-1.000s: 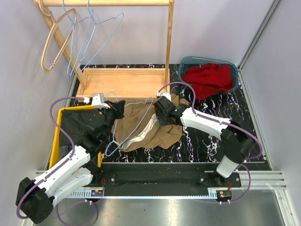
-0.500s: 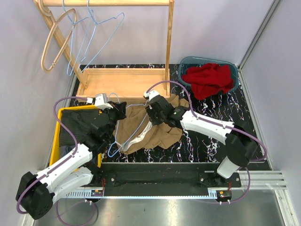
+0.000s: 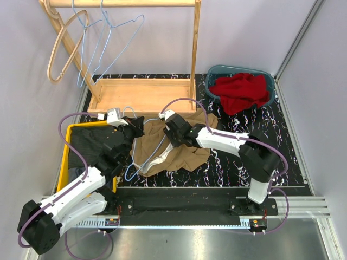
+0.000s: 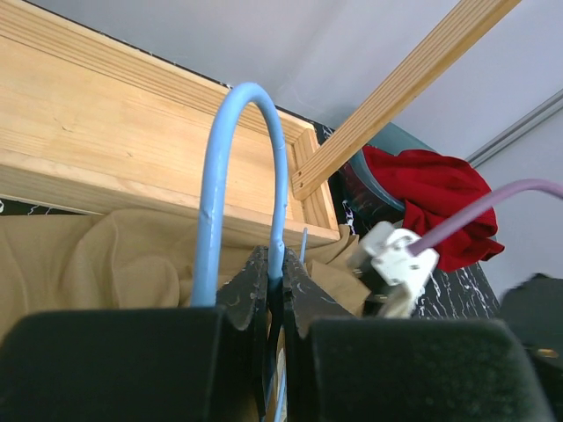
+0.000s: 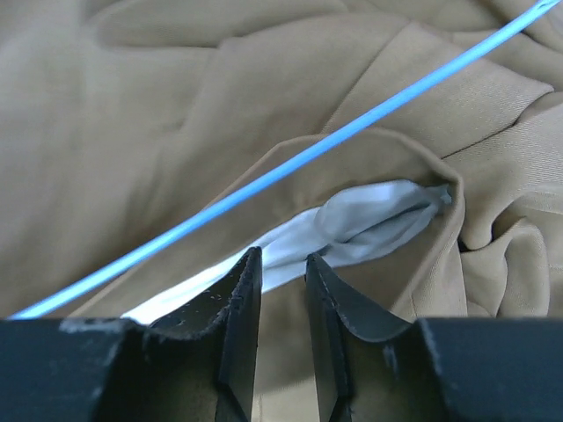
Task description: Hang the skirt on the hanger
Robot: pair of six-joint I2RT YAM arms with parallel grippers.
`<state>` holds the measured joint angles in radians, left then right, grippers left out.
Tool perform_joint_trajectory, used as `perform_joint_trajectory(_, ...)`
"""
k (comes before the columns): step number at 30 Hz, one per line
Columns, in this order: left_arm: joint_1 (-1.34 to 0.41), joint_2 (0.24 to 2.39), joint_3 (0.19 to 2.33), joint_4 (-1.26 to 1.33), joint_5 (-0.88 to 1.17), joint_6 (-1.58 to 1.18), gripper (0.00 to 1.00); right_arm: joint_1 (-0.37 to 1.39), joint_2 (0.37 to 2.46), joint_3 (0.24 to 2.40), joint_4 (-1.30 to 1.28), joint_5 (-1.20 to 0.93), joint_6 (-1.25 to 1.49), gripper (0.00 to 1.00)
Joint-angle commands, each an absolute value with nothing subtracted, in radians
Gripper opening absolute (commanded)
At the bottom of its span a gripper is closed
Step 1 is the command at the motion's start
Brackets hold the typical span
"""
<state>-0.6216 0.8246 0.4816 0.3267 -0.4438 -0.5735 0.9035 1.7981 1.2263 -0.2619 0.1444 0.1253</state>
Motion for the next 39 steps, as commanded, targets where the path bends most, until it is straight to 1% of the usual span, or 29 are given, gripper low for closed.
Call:
perform_joint_trajectory(1,-0.627,0.802,0.518,0.353,-0.48,-0.572,0.0,0.908,1.833,1.293,-0.261,0.23,0.107,0.33)
perform_joint_trajectory(9,-0.629,0.805,0.517,0.35,-0.476,-0.572,0.0,0.908,1.789,1.241,-0.166,0.25,0.075,0.33)
perform_joint_trajectory(14,-0.629,0.805,0.517,0.35,-0.479,-0.571,0.0,0.908,1.802,1.233,-0.147,0.245,0.049,0.41)
perform_joint_trajectory(15,-0.629,0.804,0.517,0.348,-0.48,-0.574,0.0,0.908,1.807,1.233,-0.146,0.244,0.051,0.47)
perform_joint_trajectory(20,-0.629,0.801,0.52,0.331,-0.485,-0.572,0.0,0.908,1.839,1.236,-0.134,0.256,0.046,0.49)
perform_joint_trajectory(21,-0.629,0.799,0.522,0.33,-0.485,-0.571,0.0,0.908,1.842,1.233,-0.123,0.258,0.045,0.49)
perform_joint_trajectory(24,-0.63,0.793,0.52,0.322,-0.489,-0.571,0.0,0.907,1.845,1.218,-0.075,0.267,0.04,0.43)
perform_joint_trajectory(28,-0.629,0.785,0.517,0.314,-0.494,-0.569,0.0,0.902,1.861,1.221,-0.051,0.279,0.04,0.33)
perform_joint_trajectory(29,-0.629,0.787,0.52,0.314,-0.495,-0.569,0.0,0.902,1.87,1.221,-0.052,0.276,0.041,0.3)
perform_joint_trajectory(32,-0.629,0.787,0.522,0.311,-0.495,-0.568,0.0,0.899,1.87,1.209,-0.052,0.268,0.049,0.28)
perform_joint_trajectory(39,-0.629,0.788,0.52,0.31,-0.495,-0.569,0.0,0.891,1.861,1.174,-0.049,0.252,0.077,0.3)
